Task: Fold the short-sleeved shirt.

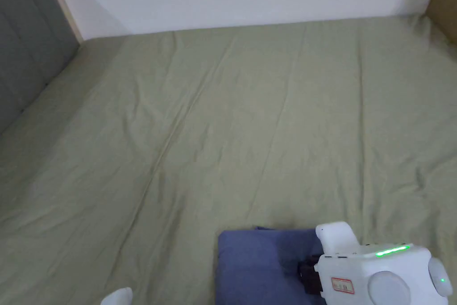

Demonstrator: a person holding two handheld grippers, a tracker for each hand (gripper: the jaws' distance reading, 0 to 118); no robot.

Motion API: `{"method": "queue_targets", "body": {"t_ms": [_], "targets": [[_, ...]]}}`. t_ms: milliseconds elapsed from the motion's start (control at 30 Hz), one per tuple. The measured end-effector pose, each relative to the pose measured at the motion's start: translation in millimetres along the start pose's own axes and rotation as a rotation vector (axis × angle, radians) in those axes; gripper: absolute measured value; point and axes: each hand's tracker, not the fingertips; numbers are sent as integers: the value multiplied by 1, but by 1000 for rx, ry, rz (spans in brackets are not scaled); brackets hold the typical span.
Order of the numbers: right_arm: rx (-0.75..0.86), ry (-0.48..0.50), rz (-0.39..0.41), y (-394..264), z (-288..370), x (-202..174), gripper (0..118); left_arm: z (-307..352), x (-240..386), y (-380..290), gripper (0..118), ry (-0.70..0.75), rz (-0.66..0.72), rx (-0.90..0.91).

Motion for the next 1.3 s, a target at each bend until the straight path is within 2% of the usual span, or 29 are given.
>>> {"method": "queue_targets", "body": {"t_ms": [33, 167, 200, 233, 300, 433, 500, 633, 667, 700, 733, 767, 833, 1033, 1200, 1300], "targets": [[-6, -2, 10, 1, -1, 0, 0, -1, 1, 4, 41, -11, -11, -6], [-19, -21, 49, 2, -2, -6, 0, -14, 5, 21, 109, -36, -38, -26], [-19, -25, 51, 2, -2, -7, 0, -19, -2, 29, 115, -71, -41, -34], [-20, -28, 52, 2, -3, -6, 0, -26, -5, 37, 117, -123, -37, -45], [-20, -29, 46, 1, -1, -7, 0, -45, -13, 52, 117, -216, 12, -62], [-25, -25, 29, 2, 0, -7, 0, -89, -17, 79, 118, -269, 114, -133], [-29, -30, 25, 2, 0, -8, 0, -101, -4, 82, 118, -340, 81, -143], [-35, -38, 15, 4, 1, -11, 0, -119, 15, 83, 117, -346, 9, -216], [-33, -38, 4, 4, 3, -11, 0, -120, 16, 83, 108, -375, -7, -224], [-30, -37, -1, 4, 4, -12, 0, -120, 15, 84, 88, -387, 3, -210], [-26, -41, -2, 4, 6, -14, 0, -123, 6, 85, 57, -339, 7, -204], [-20, -60, 0, 4, 8, -15, 0, -127, 1, 86, 38, -266, -8, -218], [-13, -53, -10, 4, 10, -15, 0, -126, -11, 87, 38, -384, 61, -223], [32, -76, -44, 4, 25, -19, 0, -100, -5, 91, 36, -348, -14, -219], [97, -63, -88, 10, 47, -16, 0, -46, -27, 124, 35, -163, -140, -174], [120, -92, -97, 14, 54, -12, 0, -3, -57, 153, 35, 25, -194, -125]]}}
